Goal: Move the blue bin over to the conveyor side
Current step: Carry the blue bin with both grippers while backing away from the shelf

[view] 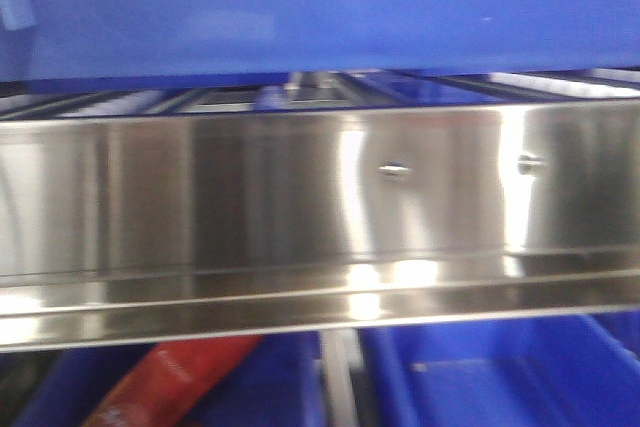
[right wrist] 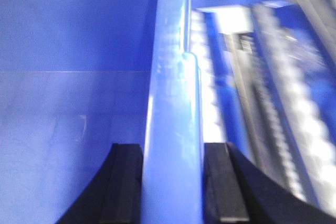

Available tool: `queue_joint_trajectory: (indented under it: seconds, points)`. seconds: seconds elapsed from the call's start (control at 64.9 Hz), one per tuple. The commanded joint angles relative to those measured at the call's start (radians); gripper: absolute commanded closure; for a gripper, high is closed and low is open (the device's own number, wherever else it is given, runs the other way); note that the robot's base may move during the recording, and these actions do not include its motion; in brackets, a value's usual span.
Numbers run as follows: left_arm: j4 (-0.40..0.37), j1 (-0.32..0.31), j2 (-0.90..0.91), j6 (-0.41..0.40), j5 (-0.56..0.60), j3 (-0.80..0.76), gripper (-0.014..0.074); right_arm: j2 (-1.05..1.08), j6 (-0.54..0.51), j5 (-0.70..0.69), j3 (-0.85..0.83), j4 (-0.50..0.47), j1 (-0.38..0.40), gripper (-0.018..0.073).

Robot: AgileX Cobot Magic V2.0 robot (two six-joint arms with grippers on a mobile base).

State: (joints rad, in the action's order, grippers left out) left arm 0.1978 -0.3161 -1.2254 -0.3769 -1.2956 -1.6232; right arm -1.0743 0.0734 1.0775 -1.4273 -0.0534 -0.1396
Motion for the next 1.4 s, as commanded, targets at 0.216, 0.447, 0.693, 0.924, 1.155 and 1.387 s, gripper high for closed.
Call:
queue_joint_trajectory:
  seconds: [0.216,0.447,0.693,0.924,1.155,1.387]
  points:
    - [0.034,-0.004,0.022,0.003,0.075,-0.014,0.0615,0.022,-0.014,-0.099,-0.016,0.032,0.005,0.0648]
    - [0.034,-0.004,0.022,0.003,0.075,-0.014,0.0615,0.022,-0.014,-0.099,-0.016,0.032,0.005,0.0648]
    - [0.034,-0.004,0.022,0.003,0.075,-0.014,0.0615,0.022,-0.014,-0.099,-0.016,0.032,0.005,0.0648]
    - [0.034,-0.004,0.022,0.003,0.075,-0.014,0.0615,0.022,-0.014,-0.099,-0.016,0.032,0.005,0.0648]
    - [0.034,-0.004,0.022,0.003,0.075,-0.014,0.0615,0.022,-0.014,-0.099,-0.016,0.032,0.005,0.0648]
    - [0.034,-0.004,0.022,0.003,0.075,-0.014,0.0615,0.022,-0.014,-0.099,-0.016,0.032,0.005,0.0648]
